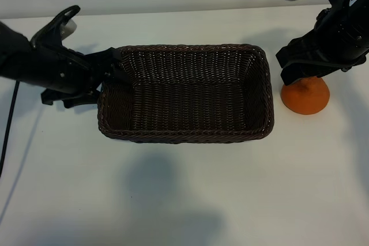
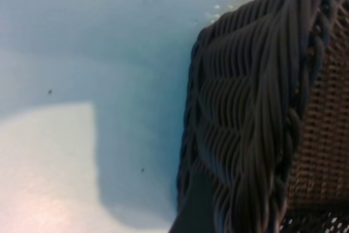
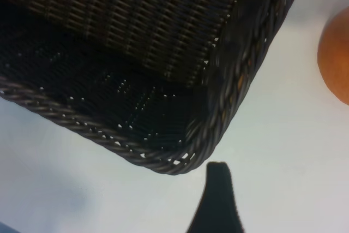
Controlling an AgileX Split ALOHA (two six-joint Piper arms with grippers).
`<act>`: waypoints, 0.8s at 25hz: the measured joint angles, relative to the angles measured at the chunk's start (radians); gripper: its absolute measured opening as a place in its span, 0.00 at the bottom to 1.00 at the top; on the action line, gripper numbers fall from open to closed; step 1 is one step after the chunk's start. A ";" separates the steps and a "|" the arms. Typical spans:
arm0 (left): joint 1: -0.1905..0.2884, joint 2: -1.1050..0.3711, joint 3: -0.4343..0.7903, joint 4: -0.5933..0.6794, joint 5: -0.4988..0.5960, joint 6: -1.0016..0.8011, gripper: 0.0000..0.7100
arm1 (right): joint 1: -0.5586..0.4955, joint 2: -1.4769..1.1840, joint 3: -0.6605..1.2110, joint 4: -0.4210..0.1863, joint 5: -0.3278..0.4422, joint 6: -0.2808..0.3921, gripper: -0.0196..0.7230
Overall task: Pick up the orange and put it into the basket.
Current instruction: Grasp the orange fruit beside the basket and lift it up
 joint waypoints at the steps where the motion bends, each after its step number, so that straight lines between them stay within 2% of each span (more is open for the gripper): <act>1: 0.000 -0.001 -0.014 0.034 0.022 -0.024 0.95 | 0.000 0.000 0.000 0.000 0.000 0.000 0.76; 6: 0.000 -0.032 -0.110 0.203 0.134 -0.106 0.93 | 0.000 0.000 0.000 0.000 0.000 0.000 0.76; 13: 0.000 -0.090 -0.261 0.352 0.264 -0.166 0.91 | 0.000 0.000 0.000 0.000 0.000 0.000 0.76; 20: 0.000 -0.098 -0.370 0.563 0.423 -0.205 0.89 | 0.000 0.000 0.000 0.000 0.000 0.000 0.76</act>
